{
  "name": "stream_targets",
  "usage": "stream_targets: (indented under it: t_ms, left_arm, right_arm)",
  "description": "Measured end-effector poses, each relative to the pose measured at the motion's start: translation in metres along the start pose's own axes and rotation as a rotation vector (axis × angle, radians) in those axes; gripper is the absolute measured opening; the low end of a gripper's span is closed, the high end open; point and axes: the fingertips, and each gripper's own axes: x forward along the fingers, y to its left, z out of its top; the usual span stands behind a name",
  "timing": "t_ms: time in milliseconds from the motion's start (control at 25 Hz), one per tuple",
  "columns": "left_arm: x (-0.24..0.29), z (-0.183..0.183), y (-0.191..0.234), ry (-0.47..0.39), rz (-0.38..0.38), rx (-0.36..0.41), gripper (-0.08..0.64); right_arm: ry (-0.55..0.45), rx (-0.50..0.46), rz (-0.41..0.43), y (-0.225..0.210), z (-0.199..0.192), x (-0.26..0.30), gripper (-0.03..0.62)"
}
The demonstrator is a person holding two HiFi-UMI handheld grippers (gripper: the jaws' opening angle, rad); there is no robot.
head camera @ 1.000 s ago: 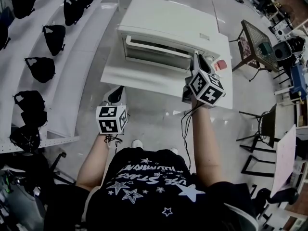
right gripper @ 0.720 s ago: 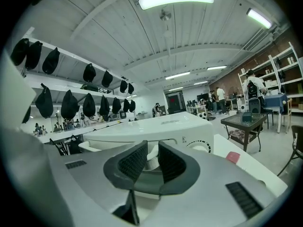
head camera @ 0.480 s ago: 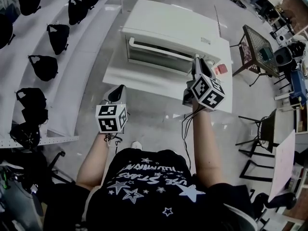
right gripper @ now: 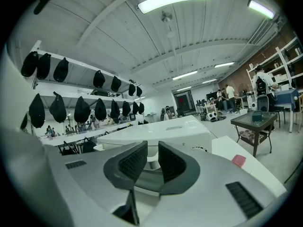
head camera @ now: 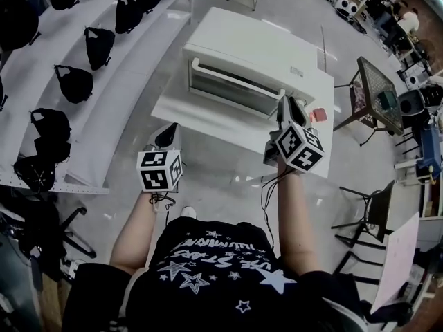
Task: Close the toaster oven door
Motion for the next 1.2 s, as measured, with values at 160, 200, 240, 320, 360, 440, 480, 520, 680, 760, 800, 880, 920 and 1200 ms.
stream_targets:
  t_ms: [160,200,240,320,360,440,480,520,680,760,800,880,920,1200]
  left_arm:
    - [-0.011,0.004,-0.013,-0.020,0.048,-0.026,0.021]
    - [-0.013,0.004,-0.017,-0.026,0.059,-0.031,0.021]
    - [-0.016,0.004,-0.021,-0.032,0.069,-0.035,0.021]
    - [-0.021,0.004,-0.029,-0.043,0.088,-0.040,0.021]
    - [-0.024,0.004,-0.033,-0.048,0.097,-0.042,0.021]
    - [-0.029,0.003,-0.041,-0.060,0.115,-0.044,0.021]
    - [-0.032,0.003,-0.046,-0.065,0.124,-0.045,0.021]
    - [-0.034,0.003,-0.052,-0.070,0.132,-0.046,0.021]
    - [-0.046,0.000,-0.078,-0.085,0.157,-0.036,0.021]
    - [-0.052,-0.003,-0.089,-0.090,0.175,-0.037,0.021]
    - [-0.054,-0.005,-0.094,-0.092,0.184,-0.039,0.021]
    - [-0.059,-0.009,-0.104,-0.096,0.201,-0.043,0.021]
    - [-0.061,-0.011,-0.109,-0.097,0.207,-0.044,0.021]
    - [-0.075,-0.038,-0.158,-0.091,0.248,-0.044,0.021]
  right_arm:
    - [0.006,-0.018,0.079,0.003,0.009,-0.006,0.049]
    - [0.009,-0.022,0.100,0.004,0.010,-0.008,0.035]
    - [0.013,-0.027,0.120,0.005,0.010,-0.010,0.027]
    - [0.020,-0.034,0.154,0.006,0.010,-0.015,0.015]
    - [0.022,-0.037,0.169,0.007,0.009,-0.018,0.009]
    - [0.028,-0.040,0.203,0.006,0.008,-0.023,0.003]
    - [0.031,-0.041,0.223,0.006,0.008,-0.026,0.003]
    - [0.034,-0.040,0.247,0.005,0.008,-0.029,0.003]
    - [0.048,-0.042,0.341,0.000,0.008,-0.045,0.002]
    - [0.058,-0.065,0.376,-0.002,0.006,-0.051,0.002]
    - [0.063,-0.076,0.393,-0.003,0.004,-0.054,0.002]
    - [0.069,-0.086,0.422,-0.005,0.002,-0.060,0.002]
    - [0.072,-0.090,0.435,-0.008,0.001,-0.064,0.002]
    - [0.101,-0.139,0.524,-0.034,-0.013,-0.105,0.002]
